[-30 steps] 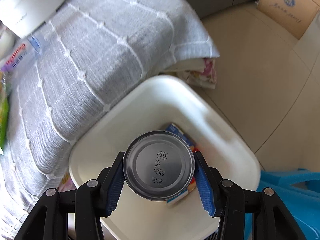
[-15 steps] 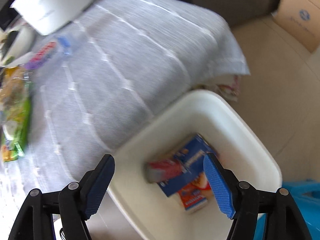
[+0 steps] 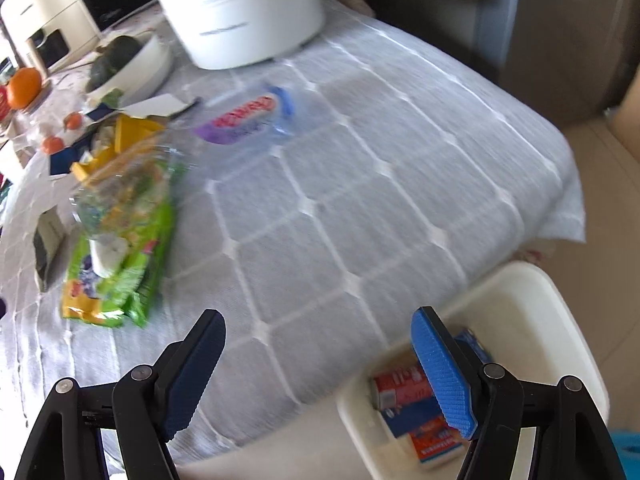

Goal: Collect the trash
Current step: 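Grasp the white snack wrapper with the left gripper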

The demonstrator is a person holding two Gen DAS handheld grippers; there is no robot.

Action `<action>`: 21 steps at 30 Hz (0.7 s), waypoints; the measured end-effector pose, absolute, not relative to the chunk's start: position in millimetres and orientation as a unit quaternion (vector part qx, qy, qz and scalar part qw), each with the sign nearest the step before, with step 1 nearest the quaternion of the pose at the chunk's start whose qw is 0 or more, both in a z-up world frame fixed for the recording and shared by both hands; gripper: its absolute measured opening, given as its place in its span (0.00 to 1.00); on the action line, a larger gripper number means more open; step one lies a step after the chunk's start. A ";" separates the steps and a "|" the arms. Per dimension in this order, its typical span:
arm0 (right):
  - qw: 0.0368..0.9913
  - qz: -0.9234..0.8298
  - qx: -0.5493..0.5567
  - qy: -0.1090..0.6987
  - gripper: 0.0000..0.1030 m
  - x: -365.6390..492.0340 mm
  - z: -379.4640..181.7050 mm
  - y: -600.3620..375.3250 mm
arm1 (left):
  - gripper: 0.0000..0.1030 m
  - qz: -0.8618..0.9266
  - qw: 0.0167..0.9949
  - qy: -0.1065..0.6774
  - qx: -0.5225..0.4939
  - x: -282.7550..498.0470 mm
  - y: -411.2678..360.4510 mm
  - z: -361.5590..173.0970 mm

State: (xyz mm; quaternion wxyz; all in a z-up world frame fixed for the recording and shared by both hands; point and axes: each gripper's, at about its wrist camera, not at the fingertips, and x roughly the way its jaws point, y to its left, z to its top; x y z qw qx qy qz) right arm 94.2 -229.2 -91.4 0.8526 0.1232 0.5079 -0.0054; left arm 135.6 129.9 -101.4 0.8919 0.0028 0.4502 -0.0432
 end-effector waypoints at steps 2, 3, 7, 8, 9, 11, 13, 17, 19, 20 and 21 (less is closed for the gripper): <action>0.856 0.004 0.117 0.504 0.78 100.6 -90.4 -215.9 | 0.81 -0.043 0.891 0.452 0.019 146.6 125.6 -108.2; 0.857 0.008 0.114 0.502 0.78 103.4 -90.2 -209.3 | 0.77 -0.044 0.890 0.452 0.029 151.7 122.3 -111.4; 0.859 0.025 0.105 0.500 0.78 111.9 -90.7 -187.7 | 0.66 -0.050 0.892 0.448 0.038 169.5 111.5 -119.2; 0.860 0.029 0.103 0.499 0.78 114.0 -90.9 -182.4 | 0.62 -0.052 0.891 0.450 0.037 173.9 109.9 -121.2; 0.861 0.032 0.099 0.498 0.78 116.2 -91.2 -177.3 | 0.57 -0.051 0.889 0.454 0.038 179.0 107.7 -124.3; 0.863 0.039 0.094 0.495 0.78 119.2 -91.7 -168.0 | 0.46 -0.045 0.885 0.461 0.039 187.9 104.0 -130.4; 0.864 0.044 0.086 0.494 0.78 122.7 -92.6 -159.6 | 0.33 -0.034 0.879 0.474 0.030 196.3 103.7 -137.7; 0.865 0.052 0.073 0.493 0.78 127.9 -94.9 -146.5 | 0.12 -0.031 0.876 0.482 -0.001 200.3 106.1 -139.6; 0.866 0.059 0.066 0.492 0.78 130.7 -96.0 -137.8 | 0.07 -0.035 0.877 0.479 -0.008 197.1 106.6 -136.2; 0.867 0.062 0.063 0.491 0.78 131.7 -96.0 -134.4 | 0.06 -0.039 0.876 0.480 -0.012 194.8 107.1 -133.9; 0.867 0.067 0.061 0.489 0.78 132.8 -96.0 -130.6 | 0.05 -0.042 0.875 0.481 -0.016 191.7 108.0 -131.5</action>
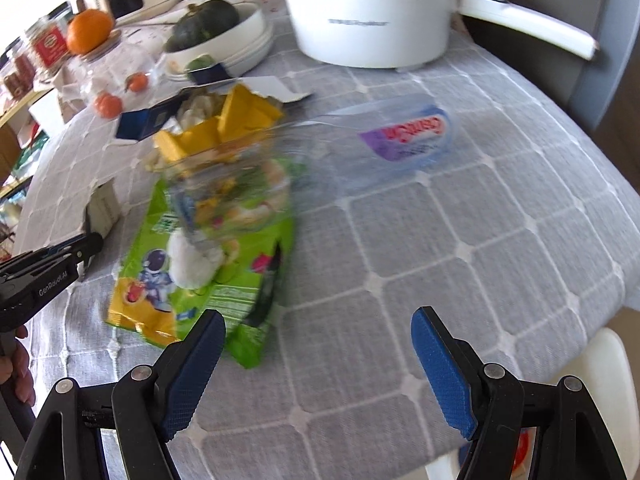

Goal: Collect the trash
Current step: 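Grasp the white snack wrapper with the left gripper, then grasp the crumpled white tissue with the right gripper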

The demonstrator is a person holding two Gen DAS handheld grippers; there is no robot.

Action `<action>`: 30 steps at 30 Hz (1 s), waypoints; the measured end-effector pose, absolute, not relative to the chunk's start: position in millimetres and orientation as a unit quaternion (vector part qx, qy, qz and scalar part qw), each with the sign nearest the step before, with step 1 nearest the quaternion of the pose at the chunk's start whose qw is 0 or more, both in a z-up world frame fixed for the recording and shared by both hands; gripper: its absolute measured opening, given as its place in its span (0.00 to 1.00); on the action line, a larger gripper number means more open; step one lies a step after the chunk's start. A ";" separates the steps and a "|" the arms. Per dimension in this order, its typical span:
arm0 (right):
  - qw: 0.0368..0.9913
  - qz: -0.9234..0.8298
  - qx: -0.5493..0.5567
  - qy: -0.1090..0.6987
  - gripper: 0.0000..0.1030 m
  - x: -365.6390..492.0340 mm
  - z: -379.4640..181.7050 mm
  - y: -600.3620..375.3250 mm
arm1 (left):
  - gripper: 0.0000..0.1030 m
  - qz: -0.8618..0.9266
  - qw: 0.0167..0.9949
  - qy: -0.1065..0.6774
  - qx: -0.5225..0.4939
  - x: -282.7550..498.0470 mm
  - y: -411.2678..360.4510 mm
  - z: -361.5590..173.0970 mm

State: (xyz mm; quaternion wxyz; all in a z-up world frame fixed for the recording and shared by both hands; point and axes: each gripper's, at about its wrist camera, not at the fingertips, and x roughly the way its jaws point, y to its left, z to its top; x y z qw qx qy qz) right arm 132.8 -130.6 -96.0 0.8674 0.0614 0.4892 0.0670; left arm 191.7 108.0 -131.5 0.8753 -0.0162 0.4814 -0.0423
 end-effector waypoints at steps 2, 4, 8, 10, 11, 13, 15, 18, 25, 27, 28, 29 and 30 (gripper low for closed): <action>0.870 0.079 0.058 0.484 0.78 133.7 -96.0 -121.3 | 0.03 -0.050 0.873 0.484 -0.036 185.6 113.7 -125.6; 0.871 0.095 0.056 0.479 0.78 135.0 -96.8 -110.4 | 0.02 -0.054 0.869 0.488 -0.063 178.1 122.8 -118.9; 0.873 0.117 0.048 0.471 0.78 140.2 -103.1 -87.1 | 0.00 -0.060 0.868 0.485 -0.090 159.5 138.9 -104.7; 0.871 0.128 0.048 0.473 0.77 145.4 -109.8 -75.7 | 0.00 -0.061 0.868 0.482 -0.099 148.4 148.4 -97.8; 0.870 0.130 0.049 0.473 0.77 147.9 -112.1 -71.6 | 0.00 -0.060 0.869 0.480 -0.102 143.7 152.4 -95.1; 0.870 0.133 0.046 0.473 0.72 154.8 -118.7 -62.5 | 0.00 -0.063 0.870 0.477 -0.111 134.8 160.1 -90.1; 0.871 0.133 0.044 0.471 0.65 159.2 -123.5 -56.7 | 0.00 -0.066 0.870 0.474 -0.119 127.2 166.4 -85.7; 0.872 0.130 0.046 0.469 0.60 165.7 -131.6 -49.5 | 0.00 -0.068 0.871 0.472 -0.116 120.4 171.1 -82.7; 0.868 0.107 0.052 0.482 0.54 179.0 -149.4 -41.9 | 0.00 -0.071 0.869 0.476 -0.112 114.8 176.3 -84.3; 0.870 0.102 0.051 0.480 0.52 180.4 -151.9 -40.8 | 0.00 -0.072 0.869 0.478 -0.110 113.9 175.9 -84.8; 0.872 0.099 0.048 0.477 0.51 181.1 -151.5 -39.2 | 0.00 -0.073 0.869 0.478 -0.109 113.6 175.7 -84.6; 0.873 0.098 0.046 0.475 0.49 181.0 -151.5 -39.0 | 0.00 -0.073 0.869 0.477 -0.108 113.2 175.6 -84.4; 0.874 0.100 0.043 0.473 0.43 181.0 -151.5 -38.1 | 0.00 -0.073 0.870 0.477 -0.107 112.6 175.3 -83.7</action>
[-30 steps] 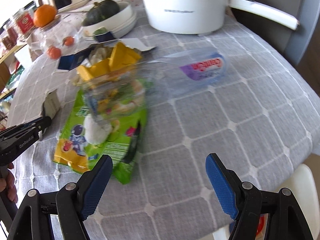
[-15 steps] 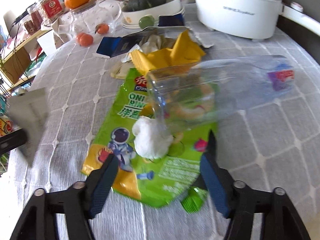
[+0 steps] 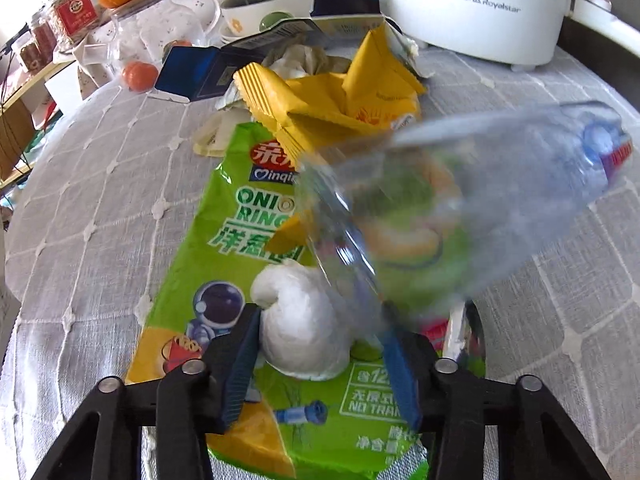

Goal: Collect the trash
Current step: 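Grasp the crumpled white tissue with the right gripper, then carry the wrapper and tissue over the white bin with both grippers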

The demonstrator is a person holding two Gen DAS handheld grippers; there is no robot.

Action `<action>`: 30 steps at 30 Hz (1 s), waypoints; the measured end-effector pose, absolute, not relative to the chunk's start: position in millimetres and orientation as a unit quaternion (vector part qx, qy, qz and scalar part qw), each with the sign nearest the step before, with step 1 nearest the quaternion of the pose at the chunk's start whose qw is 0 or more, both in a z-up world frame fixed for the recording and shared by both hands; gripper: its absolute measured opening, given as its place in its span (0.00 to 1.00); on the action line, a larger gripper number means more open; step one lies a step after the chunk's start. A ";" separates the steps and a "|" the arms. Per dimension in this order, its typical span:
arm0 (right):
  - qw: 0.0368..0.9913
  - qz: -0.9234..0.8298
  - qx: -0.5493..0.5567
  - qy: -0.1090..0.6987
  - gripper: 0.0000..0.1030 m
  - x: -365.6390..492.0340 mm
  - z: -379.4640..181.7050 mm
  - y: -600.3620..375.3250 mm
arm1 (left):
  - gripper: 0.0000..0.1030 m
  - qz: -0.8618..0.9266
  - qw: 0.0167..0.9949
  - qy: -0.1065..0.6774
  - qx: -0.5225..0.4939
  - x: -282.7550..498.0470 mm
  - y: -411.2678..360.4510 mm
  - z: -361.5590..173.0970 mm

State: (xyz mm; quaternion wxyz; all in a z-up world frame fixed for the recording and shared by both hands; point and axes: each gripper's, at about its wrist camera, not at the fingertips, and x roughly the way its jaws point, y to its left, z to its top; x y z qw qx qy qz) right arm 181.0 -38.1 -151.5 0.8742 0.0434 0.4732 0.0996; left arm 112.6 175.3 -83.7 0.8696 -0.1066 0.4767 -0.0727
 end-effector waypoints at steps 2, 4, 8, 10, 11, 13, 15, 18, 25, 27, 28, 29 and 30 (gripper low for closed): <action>0.876 0.098 0.035 0.471 0.38 180.4 -151.3 -36.3 | 0.00 -0.073 0.871 0.476 -0.104 112.2 174.5 -82.8; 0.878 0.098 0.025 0.468 0.34 179.7 -150.7 -34.4 | 0.00 -0.073 0.871 0.476 -0.102 112.2 173.9 -82.5; 0.877 0.107 0.010 0.469 0.31 177.0 -146.3 -33.1 | 0.00 -0.074 0.871 0.476 -0.099 112.0 170.7 -81.2; 0.875 0.115 0.017 0.471 0.31 174.8 -142.4 -35.0 | 0.00 -0.076 0.872 0.475 -0.096 111.7 168.6 -79.9; 0.873 0.122 0.025 0.471 0.31 172.9 -139.8 -37.5 | 0.00 -0.078 0.872 0.474 -0.095 111.3 167.3 -79.1; 0.869 0.137 0.041 0.473 0.31 169.5 -133.9 -43.1 | 0.00 -0.081 0.872 0.473 -0.094 110.4 163.5 -77.7; 0.866 0.152 0.057 0.473 0.31 164.3 -128.2 -48.2 | 0.00 -0.084 0.873 0.471 -0.091 109.1 159.2 -76.1; 0.863 0.174 0.072 0.468 0.31 155.1 -117.1 -54.4 | 0.00 -0.090 0.874 0.470 -0.088 106.7 151.3 -74.6; 0.866 0.197 0.093 0.451 0.31 129.1 -88.6 -81.3 | 0.00 -0.114 0.875 0.464 -0.077 98.8 124.7 -68.0; 0.871 0.194 0.091 0.441 0.31 120.8 -79.5 -92.6 | 0.00 -0.122 0.875 0.463 -0.073 96.5 114.6 -65.7; 0.874 0.191 0.093 0.436 0.31 117.6 -74.9 -100.4 | 0.00 -0.128 0.875 0.462 -0.071 95.4 108.8 -64.7; 0.876 0.188 0.094 0.433 0.31 114.0 -71.8 -107.2 | 0.00 -0.132 0.875 0.461 -0.069 94.5 103.6 -63.8; 0.879 0.183 0.095 0.430 0.31 111.2 -68.8 -114.8 | 0.00 -0.139 0.874 0.461 -0.066 93.4 96.7 -62.9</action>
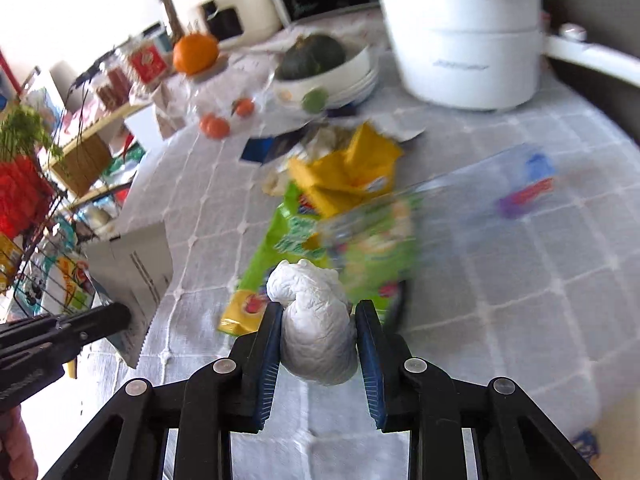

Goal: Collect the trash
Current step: 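Carry the wrapper and tissue over the white bin with both grippers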

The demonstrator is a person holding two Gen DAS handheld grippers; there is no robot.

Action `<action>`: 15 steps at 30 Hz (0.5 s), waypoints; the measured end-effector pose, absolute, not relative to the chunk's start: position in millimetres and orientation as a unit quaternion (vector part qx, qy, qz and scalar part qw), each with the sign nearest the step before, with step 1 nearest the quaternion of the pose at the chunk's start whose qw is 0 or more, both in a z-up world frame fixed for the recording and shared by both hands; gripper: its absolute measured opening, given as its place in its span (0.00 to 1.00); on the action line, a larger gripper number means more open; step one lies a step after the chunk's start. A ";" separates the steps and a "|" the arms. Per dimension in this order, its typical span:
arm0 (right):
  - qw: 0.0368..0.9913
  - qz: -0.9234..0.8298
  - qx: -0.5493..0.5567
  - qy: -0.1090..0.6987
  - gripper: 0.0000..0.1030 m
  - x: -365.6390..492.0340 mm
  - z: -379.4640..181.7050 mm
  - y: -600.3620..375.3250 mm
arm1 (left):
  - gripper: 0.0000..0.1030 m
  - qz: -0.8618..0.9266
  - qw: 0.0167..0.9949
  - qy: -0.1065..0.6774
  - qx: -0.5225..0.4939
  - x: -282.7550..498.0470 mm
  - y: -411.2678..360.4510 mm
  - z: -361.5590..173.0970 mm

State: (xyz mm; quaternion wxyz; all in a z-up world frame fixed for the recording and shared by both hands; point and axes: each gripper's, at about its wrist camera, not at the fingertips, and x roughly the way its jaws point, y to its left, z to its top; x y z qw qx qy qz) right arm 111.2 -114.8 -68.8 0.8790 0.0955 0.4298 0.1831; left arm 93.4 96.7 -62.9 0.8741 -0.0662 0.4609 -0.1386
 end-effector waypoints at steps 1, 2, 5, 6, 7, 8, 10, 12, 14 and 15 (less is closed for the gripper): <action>0.882 0.174 0.096 0.426 0.31 106.7 -64.9 -126.1 | 0.00 -0.145 0.873 0.461 -0.063 92.3 90.0 -62.2; 0.885 0.167 0.097 0.425 0.31 104.1 -62.9 -134.2 | 0.00 -0.151 0.873 0.460 -0.061 91.2 83.9 -61.7; 0.889 0.138 0.102 0.425 0.31 94.2 -58.6 -164.0 | 0.00 -0.173 0.870 0.459 -0.052 87.6 61.0 -59.8; 0.890 0.127 0.105 0.426 0.31 91.0 -58.3 -175.0 | 0.00 -0.181 0.869 0.459 -0.048 86.6 51.7 -59.1; 0.890 0.115 0.110 0.428 0.31 88.4 -58.1 -186.8 | 0.00 -0.189 0.868 0.458 -0.044 85.4 42.0 -58.2; 0.890 0.106 0.113 0.430 0.31 86.5 -57.6 -196.3 | 0.00 -0.195 0.867 0.458 -0.041 83.8 33.9 -57.4; 0.889 0.084 0.121 0.433 0.31 78.9 -58.3 -218.9 | 0.00 -0.212 0.863 0.457 -0.033 80.6 13.7 -56.0; 0.888 0.065 0.130 0.437 0.31 71.1 -58.9 -238.7 | 0.00 -0.227 0.860 0.456 -0.027 78.4 -5.5 -54.8; 0.886 0.048 0.138 0.439 0.31 63.3 -59.3 -256.0 | 0.00 -0.244 0.856 0.455 -0.018 75.0 -26.5 -54.2; 0.886 0.040 0.142 0.440 0.31 58.0 -59.5 -265.3 | 0.00 -0.252 0.854 0.454 -0.014 73.0 -36.7 -54.0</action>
